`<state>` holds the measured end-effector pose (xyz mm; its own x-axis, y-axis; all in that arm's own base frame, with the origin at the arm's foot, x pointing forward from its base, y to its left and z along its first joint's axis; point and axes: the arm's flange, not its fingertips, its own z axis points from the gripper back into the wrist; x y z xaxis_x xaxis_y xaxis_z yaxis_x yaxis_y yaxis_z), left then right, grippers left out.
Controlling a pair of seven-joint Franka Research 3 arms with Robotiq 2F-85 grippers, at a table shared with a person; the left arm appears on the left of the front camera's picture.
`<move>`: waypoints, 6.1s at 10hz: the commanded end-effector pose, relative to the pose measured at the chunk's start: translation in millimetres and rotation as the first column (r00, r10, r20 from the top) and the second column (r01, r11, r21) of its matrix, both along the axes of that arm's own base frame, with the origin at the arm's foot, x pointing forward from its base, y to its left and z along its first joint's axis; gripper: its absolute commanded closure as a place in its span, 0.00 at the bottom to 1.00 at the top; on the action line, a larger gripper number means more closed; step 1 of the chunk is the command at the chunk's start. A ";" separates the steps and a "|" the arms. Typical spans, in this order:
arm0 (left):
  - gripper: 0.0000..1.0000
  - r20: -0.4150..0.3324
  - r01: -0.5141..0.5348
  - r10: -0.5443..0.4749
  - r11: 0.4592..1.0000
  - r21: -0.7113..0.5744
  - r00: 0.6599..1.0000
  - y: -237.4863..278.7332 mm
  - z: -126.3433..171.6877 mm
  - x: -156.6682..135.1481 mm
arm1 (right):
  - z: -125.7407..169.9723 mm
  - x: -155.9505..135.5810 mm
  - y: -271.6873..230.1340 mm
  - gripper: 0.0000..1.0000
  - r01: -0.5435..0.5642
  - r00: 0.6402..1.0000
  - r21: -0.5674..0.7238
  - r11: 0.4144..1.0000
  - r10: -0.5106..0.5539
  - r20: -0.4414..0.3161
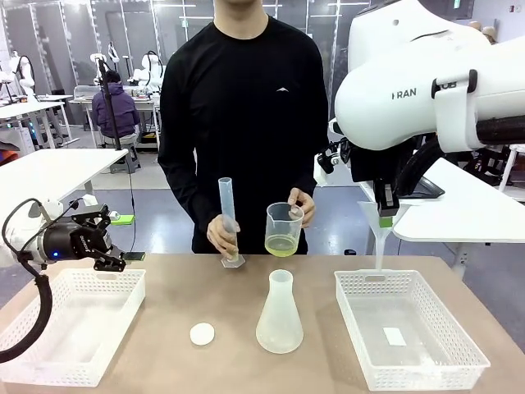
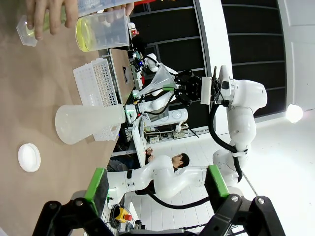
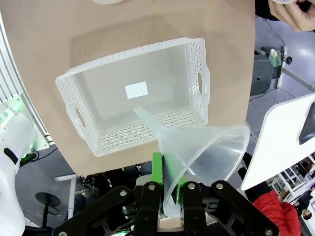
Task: Prepare the solutions needed for the experiment.
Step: Pick up the Plastic Funnel and insert it into the Big flask.
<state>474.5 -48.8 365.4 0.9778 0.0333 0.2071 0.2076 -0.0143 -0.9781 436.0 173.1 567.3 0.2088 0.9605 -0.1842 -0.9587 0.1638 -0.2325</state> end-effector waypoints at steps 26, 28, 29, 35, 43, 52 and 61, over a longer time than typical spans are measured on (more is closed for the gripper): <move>0.00 0.009 -0.008 0.008 1.000 -0.011 1.000 -1.6 3.5 -1.2 | -14.0 -86.7 123.0 0.94 -0.583 0.767 0.025 0.812 0.540 0.347; 0.00 0.009 -0.008 0.008 1.000 -0.011 1.000 -1.6 3.5 -1.2 | -19.0 -84.4 124.7 0.94 -0.574 0.762 0.004 0.819 0.533 0.366; 0.00 0.009 -0.008 0.008 1.000 -0.011 1.000 -1.6 3.5 -1.2 | -22.0 -82.9 126.0 0.94 -0.563 0.766 -0.011 0.826 0.527 0.368; 0.00 0.009 -0.008 0.008 1.000 -0.011 1.000 -1.6 3.5 -1.2 | -43.3 -76.6 123.9 0.94 -0.549 0.786 0.004 0.836 0.515 0.343; 0.00 0.009 -0.008 0.008 1.000 -0.011 1.000 -1.6 3.5 -1.2 | -79.9 -61.7 124.9 0.94 -0.560 0.788 0.008 0.829 0.529 0.315; 0.00 0.009 -0.008 0.008 1.000 -0.011 1.000 -1.6 3.5 -1.2 | -108.2 -67.2 126.5 0.94 -0.589 0.788 0.053 0.807 0.558 0.262; 0.00 0.009 -0.008 0.008 1.000 -0.011 1.000 -1.6 3.5 -1.2 | -114.4 -76.8 124.0 0.72 -0.605 0.779 0.068 0.793 0.573 0.254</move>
